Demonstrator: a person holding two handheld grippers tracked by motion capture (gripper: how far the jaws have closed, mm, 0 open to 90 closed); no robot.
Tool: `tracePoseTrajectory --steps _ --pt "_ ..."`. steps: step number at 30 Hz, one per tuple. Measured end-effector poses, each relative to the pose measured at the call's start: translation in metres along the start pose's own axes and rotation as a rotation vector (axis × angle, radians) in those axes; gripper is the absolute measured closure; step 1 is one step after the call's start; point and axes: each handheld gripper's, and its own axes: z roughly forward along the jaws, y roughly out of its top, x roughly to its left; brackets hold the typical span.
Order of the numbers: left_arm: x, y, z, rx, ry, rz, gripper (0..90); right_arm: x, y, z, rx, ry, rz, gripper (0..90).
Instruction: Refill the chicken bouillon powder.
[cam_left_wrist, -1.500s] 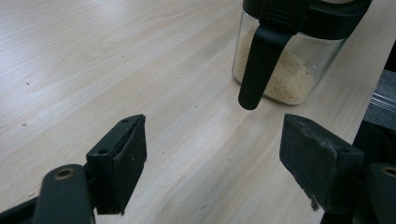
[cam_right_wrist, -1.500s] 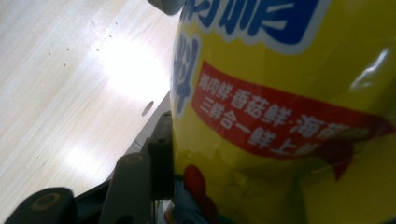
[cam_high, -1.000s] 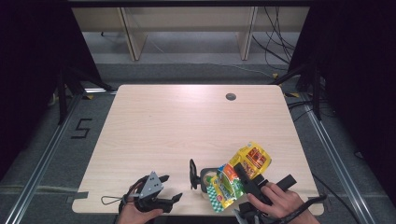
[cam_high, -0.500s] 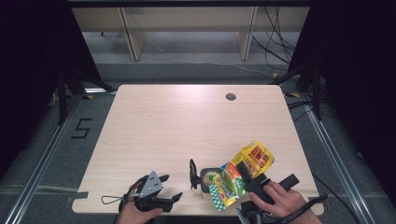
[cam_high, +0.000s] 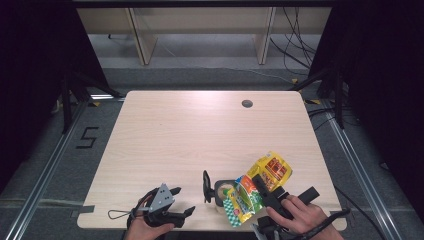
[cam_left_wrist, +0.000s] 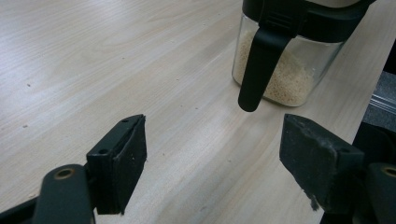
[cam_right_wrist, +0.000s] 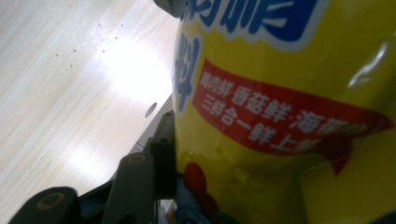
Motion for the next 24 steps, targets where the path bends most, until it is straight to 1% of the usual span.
tracePoseTrajectory --steps 1,2,3,4,5,6,7,8,9,10,11,12,13,14,15,16,17,18,19,20,21,22,23,24 --pt "0.0001 -0.0007 0.0007 -0.005 -0.002 0.000 22.8 -0.0003 -0.0006 -0.0001 0.000 -0.003 0.008 56.3" --pt "0.0003 -0.0007 0.0001 0.003 0.000 0.012 22.8 -0.0004 -0.0011 -0.0001 0.001 -0.003 0.010 56.4" --pt "0.0007 -0.0004 0.0002 -0.002 -0.005 0.023 22.8 -0.0001 -0.0011 0.0000 0.004 -0.003 0.006 56.8" --pt "0.0008 -0.0002 0.0006 -0.010 -0.006 0.019 22.8 0.0016 -0.0011 0.0006 0.002 -0.029 0.001 56.9" --pt "-0.0002 -0.0001 0.0002 0.001 -0.003 -0.004 22.8 0.0008 -0.0010 0.0005 0.005 0.001 -0.003 57.0" --pt "-0.0008 -0.0001 0.0007 -0.008 -0.004 0.001 22.8 0.0010 -0.0013 0.0007 0.001 0.003 0.003 57.0" --pt "-0.0023 -0.0008 0.0010 -0.013 -0.003 -0.018 22.8 0.0007 -0.0017 0.0005 0.001 0.005 0.005 57.0" --pt "-0.0015 -0.0008 0.0000 -0.002 -0.002 -0.007 22.8 0.0009 -0.0019 0.0000 0.006 0.001 0.013 57.1" --pt "-0.0009 -0.0008 0.0005 -0.008 -0.008 -0.008 22.8 -0.0005 -0.0025 -0.0005 0.009 -0.002 0.001 57.1" --pt "0.0002 -0.0002 0.0002 0.003 -0.004 -0.003 22.8 -0.0010 -0.0034 -0.0011 0.007 -0.001 0.008 57.1" --pt "-0.0001 -0.0002 0.0011 -0.010 -0.004 -0.001 22.8 -0.0012 -0.0041 -0.0009 0.005 -0.013 0.020 57.1" --pt "0.0023 0.0000 -0.0002 0.012 0.003 0.037 22.8 -0.0015 -0.0044 -0.0009 0.010 -0.010 0.016 57.1" --pt "0.0002 -0.0005 0.0003 -0.003 -0.005 0.016 22.8 -0.0011 -0.0041 -0.0004 0.014 -0.004 0.012 57.1" --pt "0.0006 -0.0002 -0.0001 -0.002 -0.005 0.024 22.8 -0.0003 -0.0038 0.0009 0.007 0.026 0.021 57.1" --pt "-0.0008 -0.0008 0.0012 -0.018 -0.005 -0.008 22.8 0.0012 -0.0036 0.0013 0.006 0.005 0.016 57.1" --pt "-0.0005 -0.0002 0.0000 0.000 0.001 -0.006 22.8 0.0024 -0.0040 0.0014 0.004 0.005 0.022 57.2" --pt "-0.0004 -0.0006 0.0006 -0.004 -0.004 -0.007 22.8 0.0023 -0.0048 0.0017 0.000 0.014 0.027 57.2" --pt "0.0004 -0.0004 0.0001 -0.002 -0.004 0.018 22.8 0.0024 -0.0053 0.0012 0.004 0.011 0.029 57.2" --pt "0.0006 -0.0004 0.0000 -0.002 -0.005 0.020 22.8 0.0016 -0.0057 0.0011 0.009 0.007 0.025 57.2" --pt "0.0012 -0.0003 0.0003 -0.004 -0.004 0.023 22.8 0.0014 -0.0063 0.0004 0.011 0.005 0.032 57.2" --pt "0.0010 0.0002 0.0007 -0.005 -0.005 0.015 22.8 0.0009 -0.0068 0.0005 0.007 0.000 0.034 57.2" --pt "0.0023 0.0002 -0.0003 0.016 0.005 0.038 22.8 0.0011 -0.0071 0.0001 0.008 0.003 0.038 57.2" --pt "0.0005 -0.0008 0.0005 0.003 0.008 0.017 22.8 0.0011 -0.0069 0.0008 0.007 0.004 0.035 57.2" --pt "0.0012 -0.0006 -0.0003 0.015 0.005 0.028 22.8 0.0014 -0.0068 0.0010 0.006 0.006 0.036 57.2"
